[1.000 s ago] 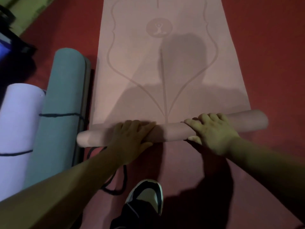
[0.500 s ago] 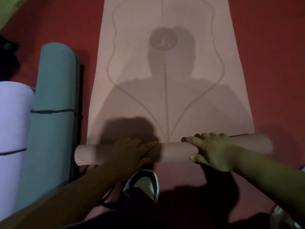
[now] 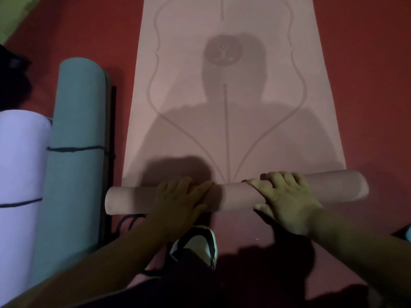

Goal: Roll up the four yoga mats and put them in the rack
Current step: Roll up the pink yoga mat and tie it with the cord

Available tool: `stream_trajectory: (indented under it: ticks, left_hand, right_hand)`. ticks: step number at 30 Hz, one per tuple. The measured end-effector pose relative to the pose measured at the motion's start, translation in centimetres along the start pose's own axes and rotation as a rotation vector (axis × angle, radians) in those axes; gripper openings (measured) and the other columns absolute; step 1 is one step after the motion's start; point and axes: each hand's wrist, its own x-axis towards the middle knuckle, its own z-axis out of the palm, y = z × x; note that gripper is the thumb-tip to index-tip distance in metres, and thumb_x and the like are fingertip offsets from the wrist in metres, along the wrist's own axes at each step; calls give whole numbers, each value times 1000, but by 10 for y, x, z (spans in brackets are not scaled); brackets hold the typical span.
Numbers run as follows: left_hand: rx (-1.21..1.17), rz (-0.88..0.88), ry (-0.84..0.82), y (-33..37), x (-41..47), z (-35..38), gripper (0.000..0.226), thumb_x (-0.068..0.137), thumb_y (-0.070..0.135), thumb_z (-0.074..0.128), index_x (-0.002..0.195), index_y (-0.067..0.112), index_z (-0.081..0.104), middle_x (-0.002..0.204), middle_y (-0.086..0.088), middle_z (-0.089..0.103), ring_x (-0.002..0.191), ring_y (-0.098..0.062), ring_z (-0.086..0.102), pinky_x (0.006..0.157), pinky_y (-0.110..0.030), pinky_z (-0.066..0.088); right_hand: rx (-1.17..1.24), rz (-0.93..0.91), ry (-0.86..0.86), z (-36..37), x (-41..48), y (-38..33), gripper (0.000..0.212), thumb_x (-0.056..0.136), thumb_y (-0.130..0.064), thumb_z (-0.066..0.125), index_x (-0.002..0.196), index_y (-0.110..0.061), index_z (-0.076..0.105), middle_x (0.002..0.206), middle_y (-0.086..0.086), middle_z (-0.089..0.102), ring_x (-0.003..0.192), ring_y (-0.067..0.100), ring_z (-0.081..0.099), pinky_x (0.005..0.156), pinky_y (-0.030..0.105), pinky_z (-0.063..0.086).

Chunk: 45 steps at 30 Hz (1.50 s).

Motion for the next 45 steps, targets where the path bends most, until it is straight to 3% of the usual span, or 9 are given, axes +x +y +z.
stream_trajectory:
  ticks: [3,6,11,15,23,33,37,41,45]
  left_hand:
    - [-23,-24,82,10,-8,7,63,90,63,47,146,35,51,120,-6,59,104,-32,55,91,-46,41]
    - [4,-47,43,5,2,4,60,91,65,44,144,39,49,117,-2,61,100,-30,57,86,-44,42]
    - [-6,-12,-119,-12,22,-5,61,92,70,32,144,41,43,114,0,62,98,-30,60,82,-43,48]
    - [-28,-36,-273,-17,31,-15,73,87,77,13,152,47,26,129,4,52,116,-25,52,96,-43,42]
    - [74,-55,35,2,12,-3,67,88,67,43,147,34,50,119,-7,59,103,-32,53,90,-46,37]
    - [32,-3,-126,-20,37,-11,68,92,76,25,146,39,46,118,-1,63,100,-30,61,83,-45,49]
    - [50,-35,-38,-14,31,-11,67,92,72,31,146,36,48,118,-5,62,102,-33,60,86,-46,45]
    - [59,-95,41,-1,21,-1,70,89,68,44,149,33,46,125,-7,58,110,-34,55,98,-55,39]
    - [73,-66,41,-11,32,-2,67,89,70,38,142,33,54,120,-6,63,104,-33,60,90,-46,38]
  right_hand:
    - [-9,-21,-54,-10,9,6,76,78,-79,7,150,-54,10,147,-2,40,129,28,43,110,47,27]
    - [0,-47,-62,-14,13,10,82,75,-81,2,152,-54,6,147,-5,38,129,26,42,109,44,27]
    - [38,-32,241,2,-4,6,68,91,-69,34,149,-34,42,127,9,55,114,36,54,101,50,39]
    - [43,6,305,11,-4,4,67,91,-67,40,144,-28,50,125,11,57,113,38,53,101,52,39]
    - [7,-10,155,-2,16,18,70,85,-76,34,145,-40,44,125,2,60,108,30,58,98,46,41]
    - [10,41,298,3,4,6,68,91,-70,36,145,-30,47,126,12,56,113,38,52,101,54,37]
    - [-7,27,241,-5,15,13,69,87,-74,34,142,-33,48,119,8,61,103,36,56,96,51,41]
    - [-26,17,164,-12,24,19,73,85,-79,29,143,-38,46,120,3,61,103,32,57,95,49,42]
    - [-15,14,187,-16,23,19,74,86,-79,29,147,-39,41,125,4,59,108,33,55,98,50,41]
